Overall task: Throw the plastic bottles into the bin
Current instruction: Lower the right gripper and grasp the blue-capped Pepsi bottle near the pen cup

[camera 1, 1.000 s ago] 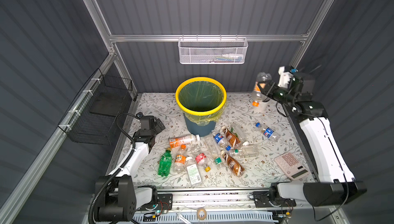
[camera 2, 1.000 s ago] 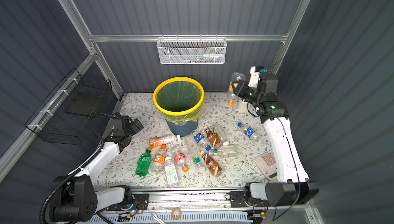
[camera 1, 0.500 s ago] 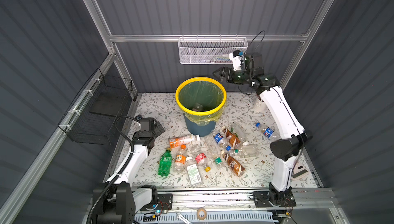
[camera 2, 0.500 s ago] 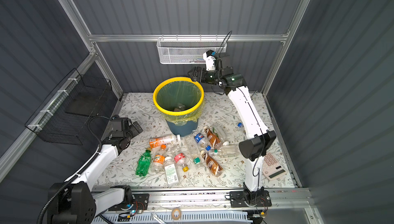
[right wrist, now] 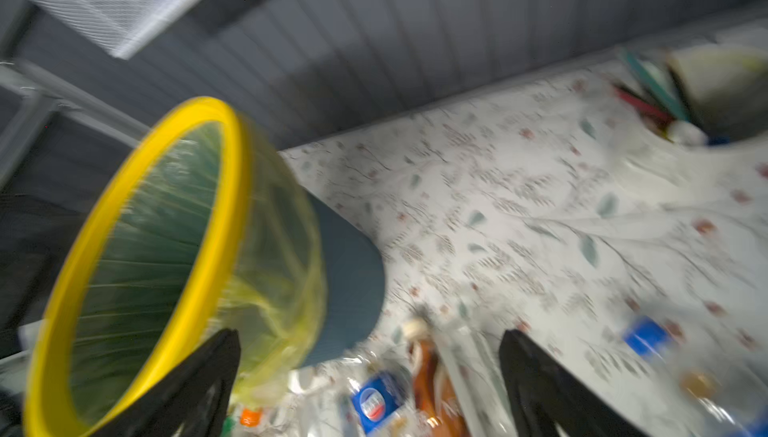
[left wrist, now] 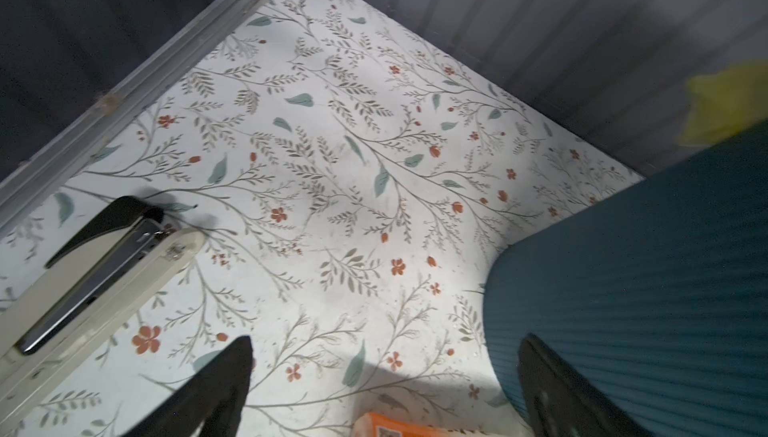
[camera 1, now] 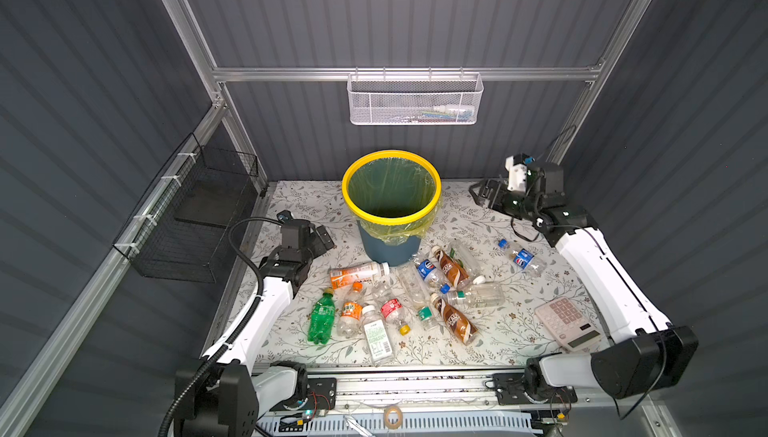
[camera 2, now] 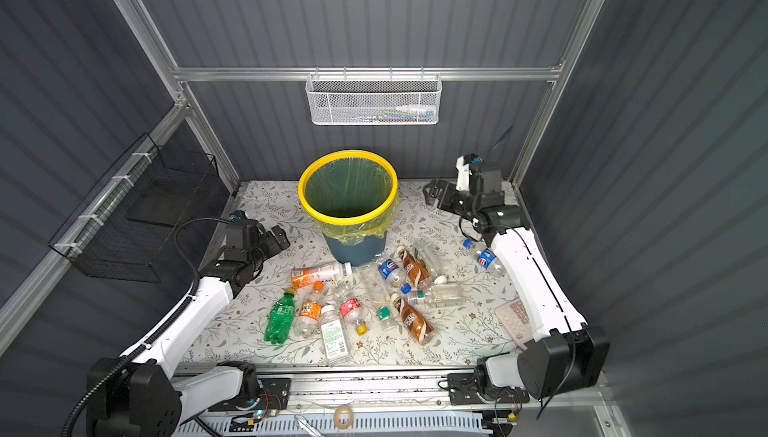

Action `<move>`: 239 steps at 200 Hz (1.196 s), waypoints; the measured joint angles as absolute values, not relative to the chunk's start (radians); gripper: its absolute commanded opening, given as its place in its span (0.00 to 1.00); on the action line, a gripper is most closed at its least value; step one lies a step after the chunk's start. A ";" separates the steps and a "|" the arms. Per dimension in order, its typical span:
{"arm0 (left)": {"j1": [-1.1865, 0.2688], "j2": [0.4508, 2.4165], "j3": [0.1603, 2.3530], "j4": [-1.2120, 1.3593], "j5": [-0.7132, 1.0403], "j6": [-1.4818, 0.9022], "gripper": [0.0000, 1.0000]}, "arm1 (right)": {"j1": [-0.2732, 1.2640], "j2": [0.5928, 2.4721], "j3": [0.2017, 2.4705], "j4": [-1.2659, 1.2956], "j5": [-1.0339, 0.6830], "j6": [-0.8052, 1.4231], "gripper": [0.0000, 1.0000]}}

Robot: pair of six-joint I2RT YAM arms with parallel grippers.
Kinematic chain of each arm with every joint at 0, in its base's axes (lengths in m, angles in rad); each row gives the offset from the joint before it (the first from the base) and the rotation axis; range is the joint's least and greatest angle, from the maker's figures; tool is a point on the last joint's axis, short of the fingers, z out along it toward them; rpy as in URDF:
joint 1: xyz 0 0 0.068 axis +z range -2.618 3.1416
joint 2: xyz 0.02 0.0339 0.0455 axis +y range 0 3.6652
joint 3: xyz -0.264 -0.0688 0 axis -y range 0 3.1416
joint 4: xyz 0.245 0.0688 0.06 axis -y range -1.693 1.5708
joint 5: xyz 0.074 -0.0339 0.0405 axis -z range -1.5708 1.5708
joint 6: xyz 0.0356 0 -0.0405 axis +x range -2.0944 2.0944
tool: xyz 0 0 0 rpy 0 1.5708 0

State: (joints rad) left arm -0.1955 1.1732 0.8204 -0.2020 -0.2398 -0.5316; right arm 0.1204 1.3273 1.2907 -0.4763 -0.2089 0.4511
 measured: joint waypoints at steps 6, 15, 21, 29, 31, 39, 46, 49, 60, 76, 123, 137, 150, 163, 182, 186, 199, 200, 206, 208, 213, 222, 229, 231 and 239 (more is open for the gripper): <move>-0.203 1.177 0.820 -0.201 -0.239 -0.532 1.00 | 0.083 1.311 1.245 -0.486 -0.193 0.444 0.99; -0.206 1.184 0.820 -0.200 -0.240 -0.533 0.99 | 0.035 1.291 1.196 -0.502 -0.177 0.435 0.99; -0.206 1.191 0.820 -0.198 -0.241 -0.535 0.99 | 0.004 1.282 1.172 -0.509 -0.164 0.424 0.99; -0.206 1.201 0.820 -0.196 -0.243 -0.537 0.99 | -0.034 1.273 1.145 -0.520 -0.149 0.405 0.99; -0.206 1.202 0.820 -0.195 -0.243 -0.537 1.00 | -0.046 1.271 1.136 -0.523 -0.141 0.397 0.99; -0.206 1.211 0.820 -0.194 -0.243 -0.540 0.99 | -0.075 1.268 1.113 -0.529 -0.123 0.370 0.99; -0.206 1.217 0.820 -0.194 -0.243 -0.541 0.99 | -0.091 1.267 1.097 -0.530 -0.106 0.347 0.99; -0.206 1.219 0.820 -0.194 -0.243 -0.542 0.99 | -0.099 1.267 1.087 -0.530 -0.095 0.331 0.99; -0.206 1.224 0.820 -0.193 -0.243 -0.544 0.99 | -0.110 1.279 1.062 -0.536 -0.054 0.274 0.99; -0.206 1.229 0.820 -0.185 -0.242 -0.544 0.99 | -0.110 1.321 1.055 -0.548 -0.010 0.204 0.99; -0.206 1.257 0.820 -0.179 -0.242 -0.543 0.99 | -0.110 1.517 1.063 -0.551 0.051 0.022 0.99; -0.206 1.257 0.820 -0.179 -0.242 -0.543 1.00 | -0.110 1.559 1.064 -0.555 0.064 -0.027 0.99; -0.206 1.257 0.820 -0.179 -0.243 -0.543 1.00 | -0.110 1.593 1.068 -0.558 0.081 -0.069 0.99; -0.206 1.257 0.820 -0.179 -0.243 -0.543 0.99 | -0.110 1.626 1.076 -0.563 0.100 -0.105 0.99; -0.206 1.257 0.819 -0.179 -0.243 -0.543 0.99 | -0.110 1.666 1.100 -0.569 0.122 -0.136 0.99; -0.206 1.257 0.819 -0.179 -0.243 -0.543 0.99 | -0.110 1.675 1.106 -0.569 0.125 -0.140 0.99; -0.206 1.257 0.818 -0.179 -0.243 -0.543 0.99 | -0.110 1.697 1.119 -0.569 0.136 -0.154 0.98; -0.206 1.257 0.818 -0.179 -0.243 -0.543 0.99 | -0.110 1.699 1.120 -0.569 0.136 -0.155 0.98; -0.206 1.257 0.818 -0.179 -0.243 -0.543 0.99 | -0.109 1.710 1.127 -0.570 0.141 -0.161 0.97; -0.206 1.257 0.818 -0.179 -0.243 -0.543 0.99 | -0.109 1.713 1.129 -0.570 0.141 -0.162 0.97; -0.206 1.257 0.818 -0.179 -0.243 -0.543 0.99 | -0.109 1.721 1.135 -0.570 0.143 -0.166 0.95; -0.206 1.257 0.818 -0.179 -0.243 -0.543 0.99 | -0.106 1.738 1.147 -0.573 0.144 -0.171 0.93; -0.206 1.257 0.818 -0.179 -0.244 -0.543 0.99 | -0.104 1.749 1.156 -0.575 0.144 -0.176 0.92; -0.206 1.257 0.818 -0.179 -0.244 -0.543 0.99 | -0.104 1.751 1.159 -0.577 0.144 -0.178 0.91; -0.206 1.257 0.818 -0.179 -0.244 -0.543 0.99 | -0.102 1.761 1.168 -0.578 0.142 -0.180 0.90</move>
State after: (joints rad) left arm -0.2062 1.2572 0.8181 -0.1791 -0.2440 -0.5430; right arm -0.1024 1.7611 1.1675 -0.5781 0.1425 -0.1799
